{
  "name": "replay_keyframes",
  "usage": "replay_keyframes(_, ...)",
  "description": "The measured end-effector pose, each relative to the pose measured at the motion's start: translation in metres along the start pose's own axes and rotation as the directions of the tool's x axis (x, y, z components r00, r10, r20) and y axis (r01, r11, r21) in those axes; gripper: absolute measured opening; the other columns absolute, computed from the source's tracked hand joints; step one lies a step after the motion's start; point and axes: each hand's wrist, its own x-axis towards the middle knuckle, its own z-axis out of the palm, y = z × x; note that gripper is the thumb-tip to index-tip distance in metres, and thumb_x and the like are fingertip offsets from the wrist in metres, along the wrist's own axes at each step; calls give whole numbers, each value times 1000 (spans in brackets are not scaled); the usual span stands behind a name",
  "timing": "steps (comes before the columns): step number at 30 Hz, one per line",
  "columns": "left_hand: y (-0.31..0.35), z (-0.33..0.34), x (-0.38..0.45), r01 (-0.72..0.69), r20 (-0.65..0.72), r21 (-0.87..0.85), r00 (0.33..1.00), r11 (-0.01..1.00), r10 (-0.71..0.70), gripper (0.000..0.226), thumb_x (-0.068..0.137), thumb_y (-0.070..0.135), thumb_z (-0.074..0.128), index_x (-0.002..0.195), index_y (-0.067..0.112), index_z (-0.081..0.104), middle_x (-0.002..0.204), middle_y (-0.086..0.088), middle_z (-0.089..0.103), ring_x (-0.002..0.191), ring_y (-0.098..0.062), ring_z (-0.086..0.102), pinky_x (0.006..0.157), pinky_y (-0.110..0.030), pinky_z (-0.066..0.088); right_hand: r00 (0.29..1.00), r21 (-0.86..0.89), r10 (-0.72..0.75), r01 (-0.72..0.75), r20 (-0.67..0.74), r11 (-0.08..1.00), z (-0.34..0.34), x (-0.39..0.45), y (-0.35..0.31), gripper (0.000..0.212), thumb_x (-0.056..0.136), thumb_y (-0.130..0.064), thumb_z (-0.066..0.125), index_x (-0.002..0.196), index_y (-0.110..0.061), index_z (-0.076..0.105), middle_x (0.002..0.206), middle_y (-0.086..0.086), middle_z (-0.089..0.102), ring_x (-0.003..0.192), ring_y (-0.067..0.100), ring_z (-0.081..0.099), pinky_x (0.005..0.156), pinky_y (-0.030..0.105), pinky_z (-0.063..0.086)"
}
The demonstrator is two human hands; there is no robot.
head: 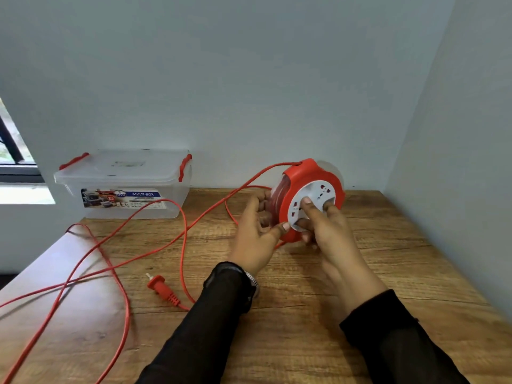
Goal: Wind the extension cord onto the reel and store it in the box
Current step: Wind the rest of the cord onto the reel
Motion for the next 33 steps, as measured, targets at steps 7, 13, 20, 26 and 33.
replay_keyframes(7, -3, 3, -1, 29, -21, -30, 999, 999, -30, 53, 81, -18, 59, 115, 20, 46, 108, -11, 61, 95, -29, 67, 82, -41, 58, 947, 503, 152, -282, 284, 817, 2, -4, -6, 12, 93, -11, 47, 82, -9, 50, 65, 6, 62, 42, 6, 46, 37, 17, 33)
replay_keyframes(13, 0, -1, -1, 81, -54, -70, 995, 994, -85, 48, 82, -13, 63, 121, 9, 46, 113, -21, 62, 98, -33, 66, 77, -34, 60, 933, 578, 134, -314, 334, 753, 5, -6, -7, 15, 91, -5, 44, 98, 3, 54, 85, 14, 69, 44, 6, 48, 39, 17, 38)
replay_keyframes(20, 13, -24, 9, 41, -184, -78, 981, 996, -55, 36, 84, -3, 66, 112, 17, 57, 101, -1, 69, 94, -21, 68, 63, -25, 59, 942, -554, -329, 308, 64, 773, -12, 1, -4, 15, 86, -19, 65, 101, -16, 66, 86, -1, 69, 66, 14, 60, 54, 19, 44)
replay_keyframes(26, 18, -35, 9, -16, -134, 54, 991, 998, 23, 48, 83, -4, 67, 123, 19, 53, 117, 3, 62, 97, 1, 65, 88, -27, 56, 753, -790, -480, 586, 451, 177, -9, -3, 7, 56, 88, -17, 57, 134, -45, 41, 144, 2, 34, 121, 21, 48, 85, 32, 53)
replay_keyframes(33, 20, -39, 6, -84, -2, 326, 996, 942, 90, 56, 81, 7, 73, 130, 24, 52, 117, 11, 52, 94, 12, 53, 83, -8, 45, 767, -828, -405, 560, 499, 40, -9, 4, 13, 62, 92, -17, 49, 141, -47, 25, 141, 11, 35, 124, 29, 44, 94, 38, 48)
